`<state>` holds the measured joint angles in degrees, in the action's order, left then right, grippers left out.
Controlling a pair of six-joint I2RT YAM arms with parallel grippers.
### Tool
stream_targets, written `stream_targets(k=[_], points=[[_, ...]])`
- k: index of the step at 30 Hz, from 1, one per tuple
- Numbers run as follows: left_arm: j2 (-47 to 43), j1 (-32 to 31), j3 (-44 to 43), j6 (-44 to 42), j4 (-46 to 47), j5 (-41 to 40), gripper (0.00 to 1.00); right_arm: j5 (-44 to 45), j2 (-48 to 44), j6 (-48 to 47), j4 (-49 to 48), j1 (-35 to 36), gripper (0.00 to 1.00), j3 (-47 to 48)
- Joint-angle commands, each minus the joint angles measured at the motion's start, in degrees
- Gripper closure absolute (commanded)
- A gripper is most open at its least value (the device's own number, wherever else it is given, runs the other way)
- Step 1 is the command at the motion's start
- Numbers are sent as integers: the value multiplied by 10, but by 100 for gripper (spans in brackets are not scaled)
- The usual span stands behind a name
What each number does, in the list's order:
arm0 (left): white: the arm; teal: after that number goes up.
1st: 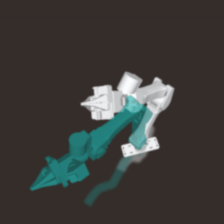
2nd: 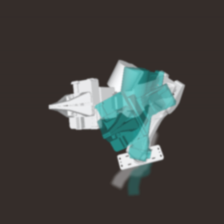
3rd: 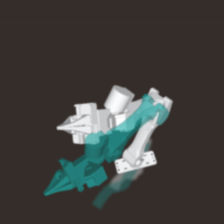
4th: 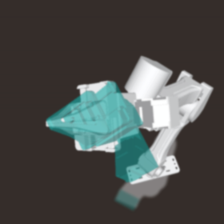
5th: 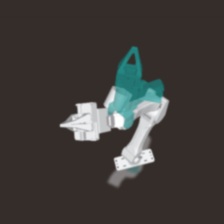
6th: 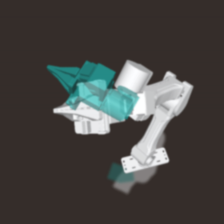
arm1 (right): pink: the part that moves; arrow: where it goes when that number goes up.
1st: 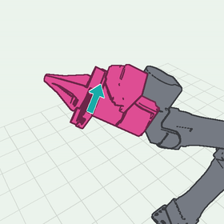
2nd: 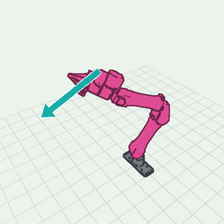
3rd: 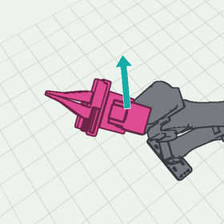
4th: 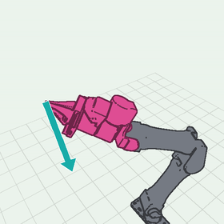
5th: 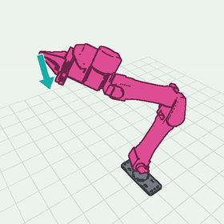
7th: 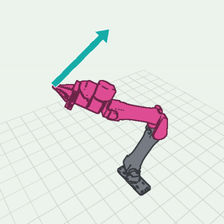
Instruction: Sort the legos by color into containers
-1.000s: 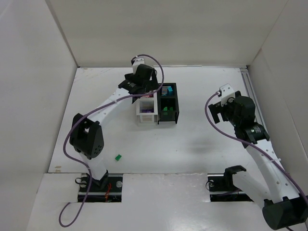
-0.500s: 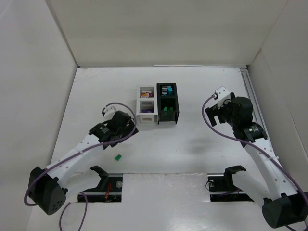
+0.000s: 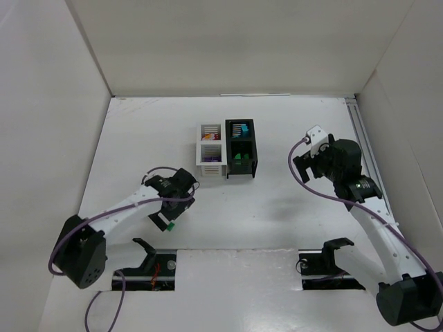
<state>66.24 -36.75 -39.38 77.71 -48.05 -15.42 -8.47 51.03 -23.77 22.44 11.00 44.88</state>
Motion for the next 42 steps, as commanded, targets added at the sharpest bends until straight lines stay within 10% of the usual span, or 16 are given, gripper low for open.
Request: stream_targets(k=[1, 21, 26, 37, 42], points=[[50, -2, -35, 53, -51, -22, 0, -14, -3, -2, -33, -8, 0, -5], [26, -47, -42, 148, -60, -36, 0, -37, -11, -2, -53, -2, 0, -22], [7, -47, -86, 129, -75, -96, 0, -186, 35, -29, -104, 16, 0, -34], [-130, 51, -120, -72, -1, -178, 0, -105, 194, -124, -298, 433, 0, -23], [-176, 73, -113, -113, 30, -198, 0, -138, 373, -148, -358, 516, 4, 50]])
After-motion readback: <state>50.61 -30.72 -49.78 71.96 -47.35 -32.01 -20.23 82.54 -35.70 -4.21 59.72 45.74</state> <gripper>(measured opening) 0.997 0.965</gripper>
